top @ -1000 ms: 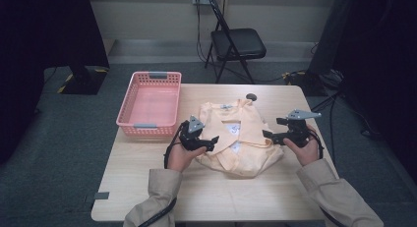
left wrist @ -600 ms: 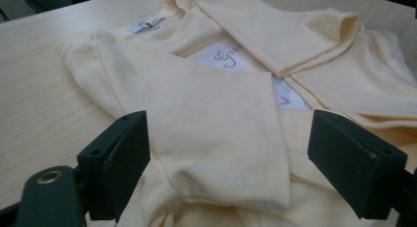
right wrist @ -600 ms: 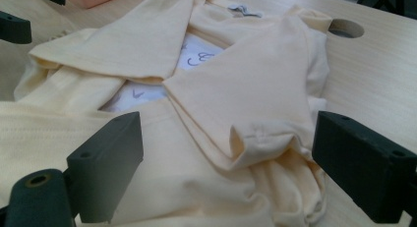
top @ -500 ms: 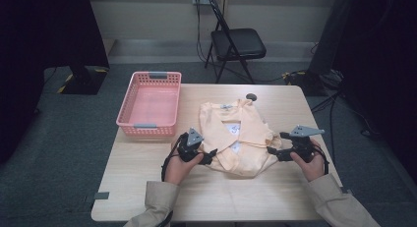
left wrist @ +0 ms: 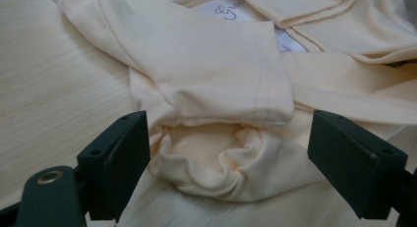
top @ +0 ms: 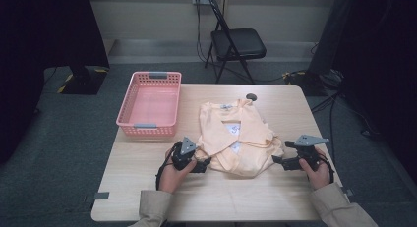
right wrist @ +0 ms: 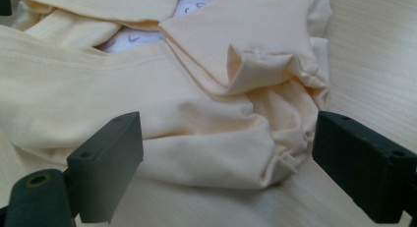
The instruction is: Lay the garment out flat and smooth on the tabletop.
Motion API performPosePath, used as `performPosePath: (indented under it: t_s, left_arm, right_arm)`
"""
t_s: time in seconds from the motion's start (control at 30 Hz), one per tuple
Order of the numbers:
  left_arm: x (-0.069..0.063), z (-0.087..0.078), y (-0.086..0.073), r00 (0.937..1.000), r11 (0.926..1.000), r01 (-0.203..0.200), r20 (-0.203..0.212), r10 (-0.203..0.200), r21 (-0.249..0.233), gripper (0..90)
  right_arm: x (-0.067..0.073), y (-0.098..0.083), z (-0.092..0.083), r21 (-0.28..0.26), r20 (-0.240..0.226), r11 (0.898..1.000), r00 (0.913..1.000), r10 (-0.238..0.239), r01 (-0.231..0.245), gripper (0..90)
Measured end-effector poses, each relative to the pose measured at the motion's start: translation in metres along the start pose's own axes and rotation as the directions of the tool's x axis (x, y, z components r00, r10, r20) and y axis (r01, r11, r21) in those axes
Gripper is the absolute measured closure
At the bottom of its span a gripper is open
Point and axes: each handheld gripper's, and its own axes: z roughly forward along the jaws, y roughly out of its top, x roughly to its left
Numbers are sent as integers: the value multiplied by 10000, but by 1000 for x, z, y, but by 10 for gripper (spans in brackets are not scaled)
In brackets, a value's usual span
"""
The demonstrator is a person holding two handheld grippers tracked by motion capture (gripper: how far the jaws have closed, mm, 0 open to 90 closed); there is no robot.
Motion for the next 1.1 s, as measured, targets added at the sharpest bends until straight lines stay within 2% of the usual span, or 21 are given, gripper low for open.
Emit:
performPosePath:
  t_s: [0.2,0.47,0.67,0.8,0.87,0.9,1.1]
  left_arm:
    - [0,-3,-6,10000,9999,-61,19,60,114,158]
    - [1,-5,-12,9994,9989,-351,-54,353,295,158]
    - [0,-7,-14,9987,9980,-494,-60,497,402,158]
    - [1,-6,-17,9981,9960,-603,-84,610,654,158]
    - [0,-6,-18,9978,9953,-664,-13,667,710,157]
    - [0,-6,-18,9978,9952,-660,15,660,724,156]
    - [2,-6,-18,9977,9949,-675,114,668,746,147]
  right_arm:
    - [-2,-9,-1,212,70,9998,10000,-22,21,110]
    - [-2,-17,0,532,88,9986,10000,-10,5,110]
    - [0,-19,2,806,219,9963,9993,-304,285,110]
    - [3,-19,5,1270,295,9902,9977,-615,573,108]
    - [3,-19,5,1347,238,9898,9985,-495,459,103]
    - [1,-19,6,1449,160,9892,9996,-235,210,96]
    - [0,-18,7,1484,186,9888,9997,-181,151,89]
